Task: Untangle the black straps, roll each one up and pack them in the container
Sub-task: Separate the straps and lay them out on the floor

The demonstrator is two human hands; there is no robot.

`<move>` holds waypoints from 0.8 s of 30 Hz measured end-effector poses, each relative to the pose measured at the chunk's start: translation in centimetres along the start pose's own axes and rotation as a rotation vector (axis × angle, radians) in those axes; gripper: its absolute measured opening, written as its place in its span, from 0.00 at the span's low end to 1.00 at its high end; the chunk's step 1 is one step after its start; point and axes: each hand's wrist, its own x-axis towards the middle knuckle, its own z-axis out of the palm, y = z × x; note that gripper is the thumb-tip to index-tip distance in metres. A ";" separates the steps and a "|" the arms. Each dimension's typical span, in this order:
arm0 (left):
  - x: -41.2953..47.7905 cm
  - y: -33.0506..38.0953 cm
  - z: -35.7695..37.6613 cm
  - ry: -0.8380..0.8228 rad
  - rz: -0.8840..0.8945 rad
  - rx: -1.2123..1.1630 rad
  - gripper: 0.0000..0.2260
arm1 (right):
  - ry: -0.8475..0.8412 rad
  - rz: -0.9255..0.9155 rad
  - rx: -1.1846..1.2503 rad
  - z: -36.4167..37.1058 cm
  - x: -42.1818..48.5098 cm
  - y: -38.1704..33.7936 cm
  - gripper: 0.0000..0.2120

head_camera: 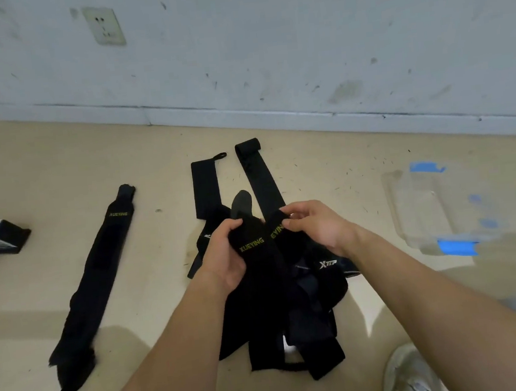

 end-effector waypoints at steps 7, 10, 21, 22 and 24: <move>-0.9 0.2 0.2 -0.047 -0.045 -0.068 0.21 | -0.035 0.116 0.196 -0.2 -0.6 1.0 0.15; -0.7 0.3 0.3 -0.048 -0.008 -0.098 0.18 | -0.007 0.124 0.157 -0.3 -0.6 1.7 0.15; 0.1 -0.9 1.5 -0.064 0.005 0.035 0.15 | -0.008 0.219 0.142 -0.5 0.6 2.7 0.15; 0.2 -1.0 1.4 -0.051 0.006 0.042 0.15 | 0.001 0.187 0.115 -0.4 0.8 2.7 0.14; 0.3 -1.3 1.3 0.011 0.018 0.056 0.14 | 0.005 0.150 0.108 -0.1 0.9 2.7 0.08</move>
